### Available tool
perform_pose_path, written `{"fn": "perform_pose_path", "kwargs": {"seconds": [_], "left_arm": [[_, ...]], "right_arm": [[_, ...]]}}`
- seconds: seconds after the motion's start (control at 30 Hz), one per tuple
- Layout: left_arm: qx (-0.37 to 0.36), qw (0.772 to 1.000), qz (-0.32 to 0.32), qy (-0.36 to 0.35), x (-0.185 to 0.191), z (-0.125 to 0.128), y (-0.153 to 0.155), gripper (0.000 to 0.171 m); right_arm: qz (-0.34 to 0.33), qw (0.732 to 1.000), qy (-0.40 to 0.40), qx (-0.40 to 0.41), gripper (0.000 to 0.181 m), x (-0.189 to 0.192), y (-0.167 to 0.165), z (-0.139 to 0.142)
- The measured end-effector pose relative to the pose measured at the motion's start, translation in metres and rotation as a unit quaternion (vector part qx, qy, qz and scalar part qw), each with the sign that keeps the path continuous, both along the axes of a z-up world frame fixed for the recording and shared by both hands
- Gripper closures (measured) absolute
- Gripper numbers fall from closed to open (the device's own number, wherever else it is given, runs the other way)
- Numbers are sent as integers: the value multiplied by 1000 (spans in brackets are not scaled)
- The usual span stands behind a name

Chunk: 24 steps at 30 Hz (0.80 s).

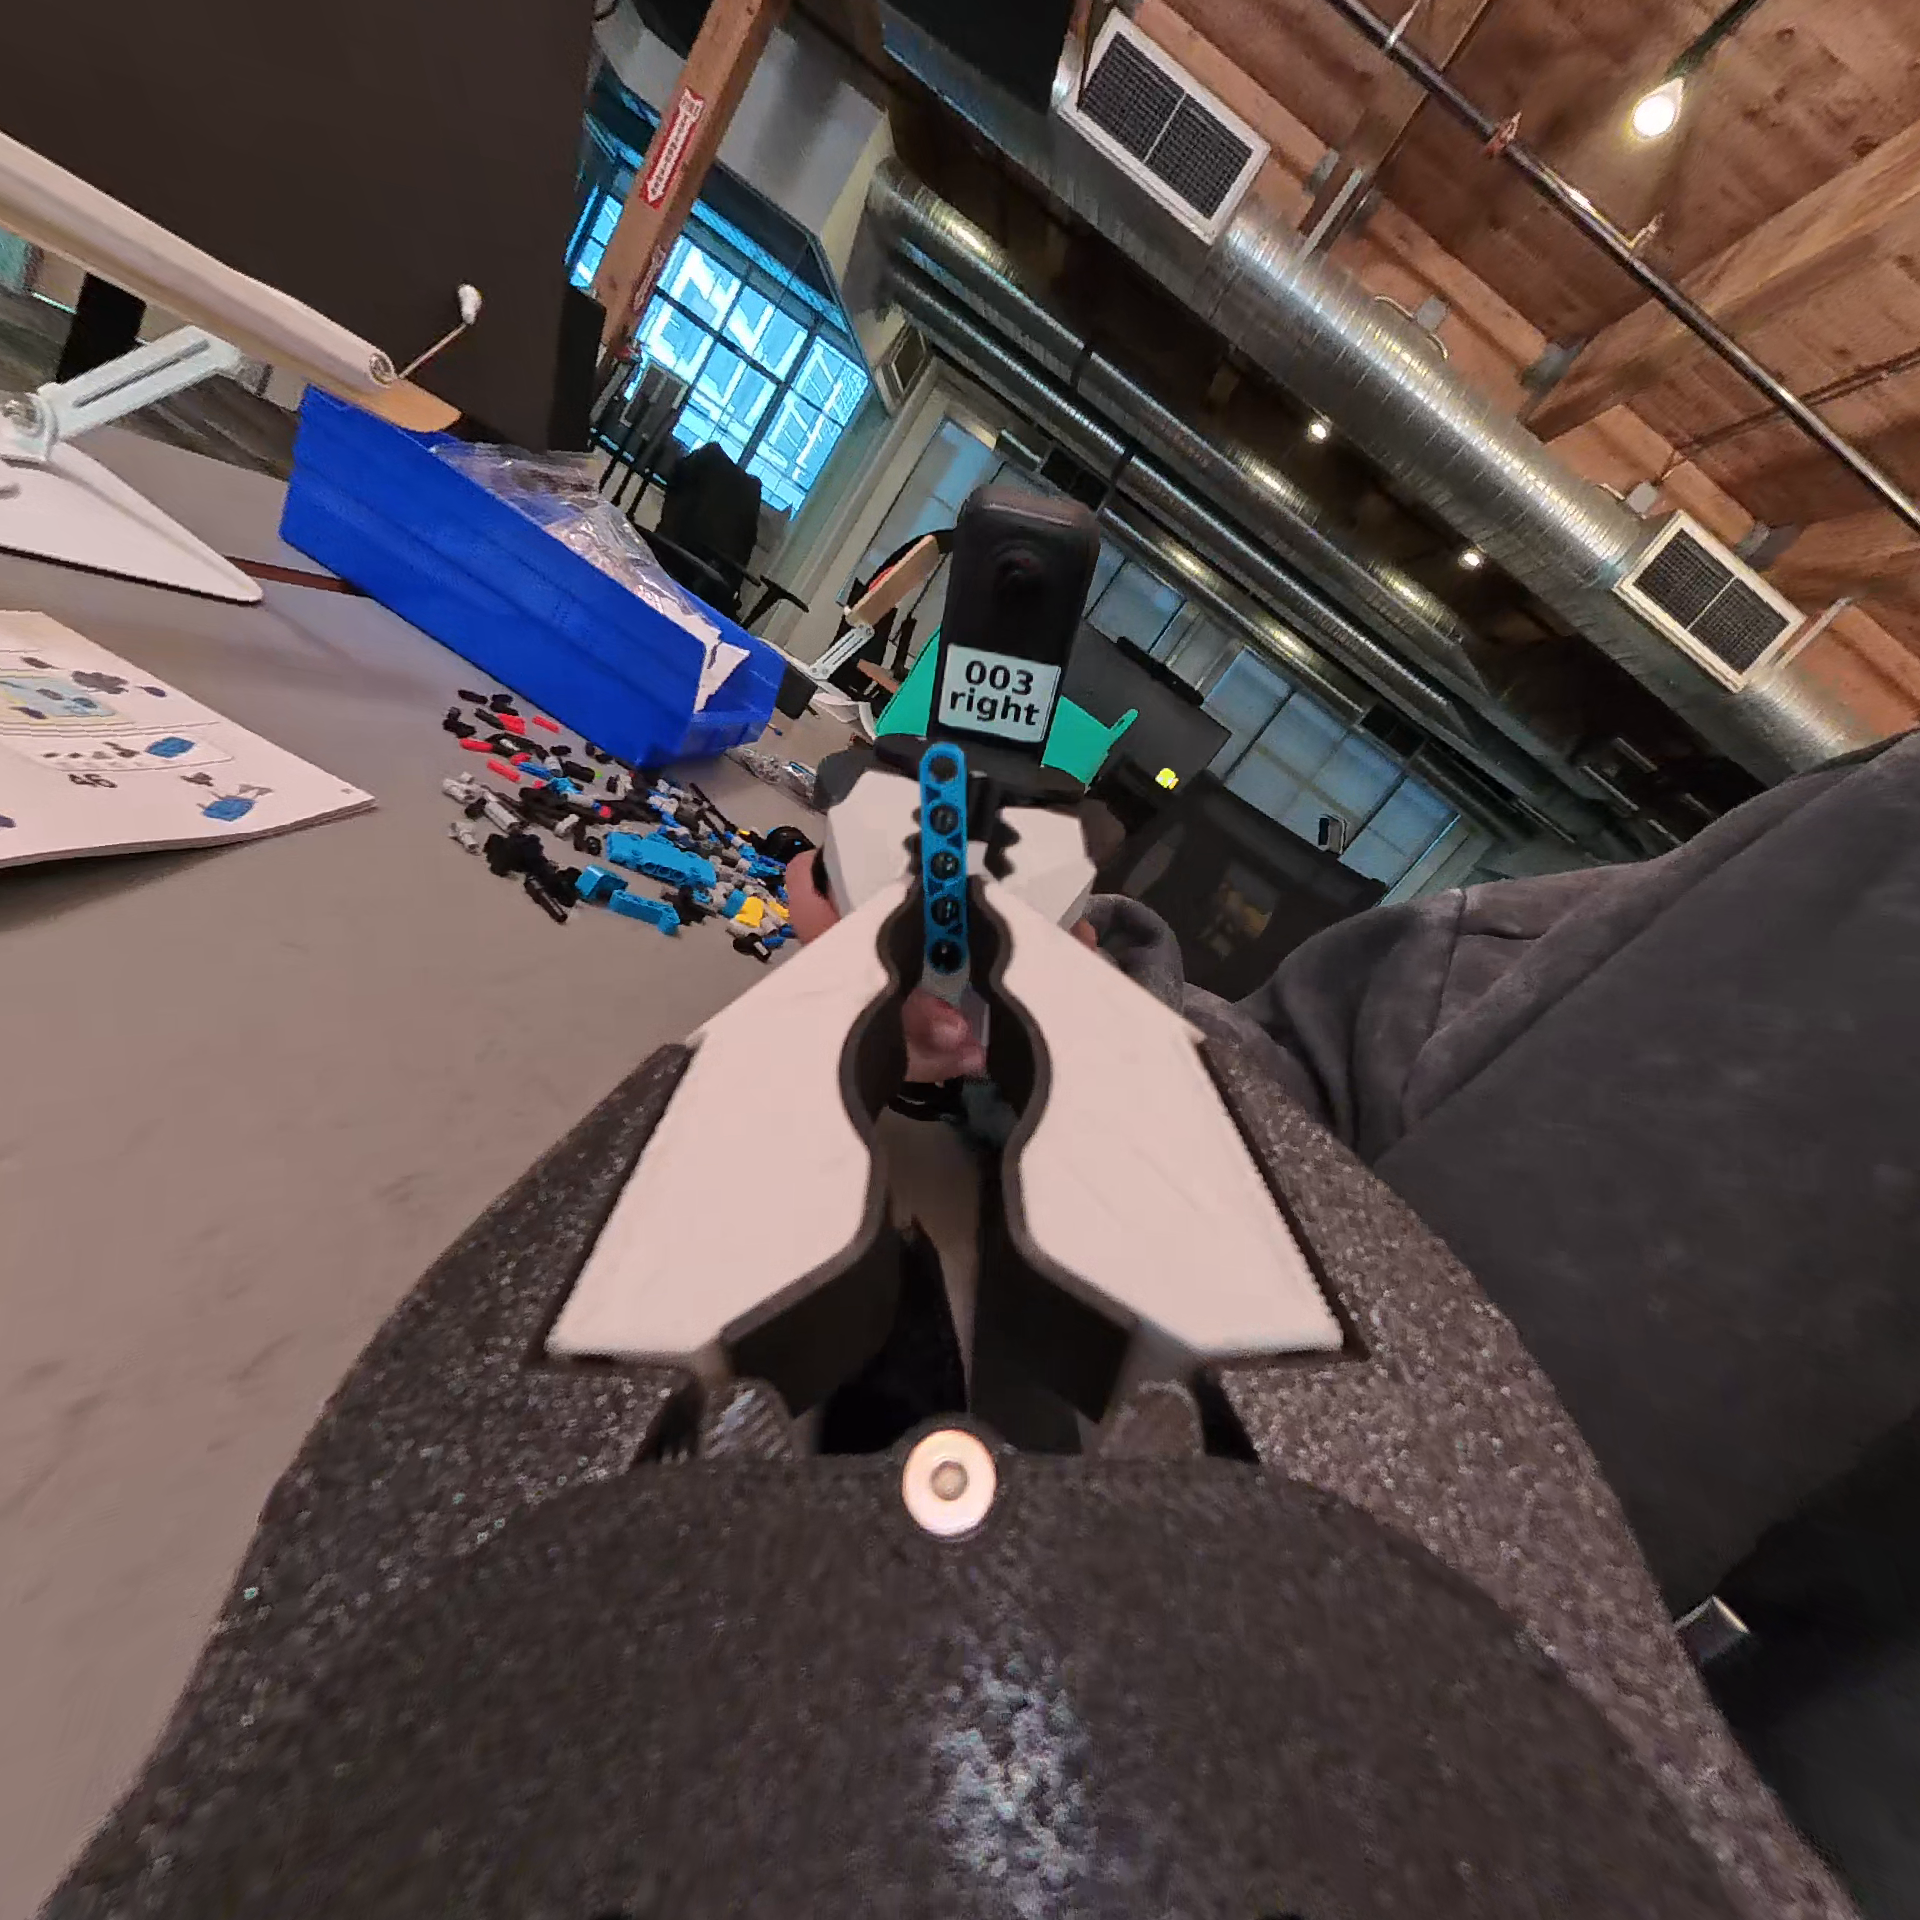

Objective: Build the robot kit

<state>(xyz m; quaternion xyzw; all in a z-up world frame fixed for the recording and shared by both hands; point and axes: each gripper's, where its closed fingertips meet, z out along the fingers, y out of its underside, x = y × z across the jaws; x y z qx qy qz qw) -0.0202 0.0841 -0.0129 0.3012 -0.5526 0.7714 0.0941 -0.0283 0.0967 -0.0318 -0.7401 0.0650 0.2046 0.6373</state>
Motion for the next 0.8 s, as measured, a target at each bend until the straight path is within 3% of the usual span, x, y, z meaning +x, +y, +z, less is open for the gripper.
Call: {"fn": "perform_pose_path", "kwargs": {"seconds": [0.07, 0.5, 0.8], "left_arm": [[0, 1000, -3, 0, -1, -1, -1, 165], [-4, 1000, 4, 7, 3, 0, 6, 161], [35, 999, 17, -5, 4, -6, 4, 165]], "right_arm": [[-1, 1000, -3, 10, 175, 1, 0, 3], [23, 999, 17, -25, 176, -7, -5, -16], [14, 999, 12, -30, 175, -3, -7, -18]]}}
